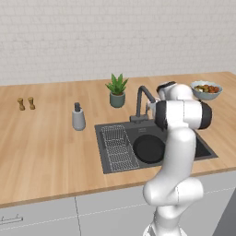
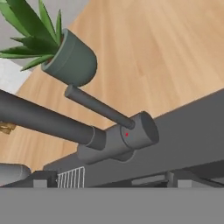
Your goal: Pick the pan and sponge and place them into the sink. Then turn on the water.
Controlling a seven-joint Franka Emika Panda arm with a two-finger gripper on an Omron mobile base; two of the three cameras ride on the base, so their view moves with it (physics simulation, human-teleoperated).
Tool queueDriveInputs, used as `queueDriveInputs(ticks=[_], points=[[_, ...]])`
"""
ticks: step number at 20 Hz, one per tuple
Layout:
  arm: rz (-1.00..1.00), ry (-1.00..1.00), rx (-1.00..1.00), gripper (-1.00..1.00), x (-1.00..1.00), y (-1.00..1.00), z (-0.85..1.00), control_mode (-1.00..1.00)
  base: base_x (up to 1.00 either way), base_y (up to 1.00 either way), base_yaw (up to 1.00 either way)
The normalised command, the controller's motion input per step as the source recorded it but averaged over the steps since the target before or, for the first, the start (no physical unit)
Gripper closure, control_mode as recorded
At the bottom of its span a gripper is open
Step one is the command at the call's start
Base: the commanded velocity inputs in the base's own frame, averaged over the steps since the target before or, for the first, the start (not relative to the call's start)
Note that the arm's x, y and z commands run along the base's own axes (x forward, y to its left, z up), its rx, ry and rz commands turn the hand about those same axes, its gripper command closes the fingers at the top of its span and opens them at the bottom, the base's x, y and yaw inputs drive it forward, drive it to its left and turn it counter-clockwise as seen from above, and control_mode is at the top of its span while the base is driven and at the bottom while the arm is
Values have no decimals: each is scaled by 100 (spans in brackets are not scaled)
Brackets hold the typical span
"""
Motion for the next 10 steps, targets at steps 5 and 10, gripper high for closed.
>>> queueDriveInputs(ticks=[5, 10], points=[[0, 0, 3, -100, 38, 0, -14, -100, 0, 0, 0], [0, 0, 2, -100, 32, 0, -16, -100, 0, 0, 0]])
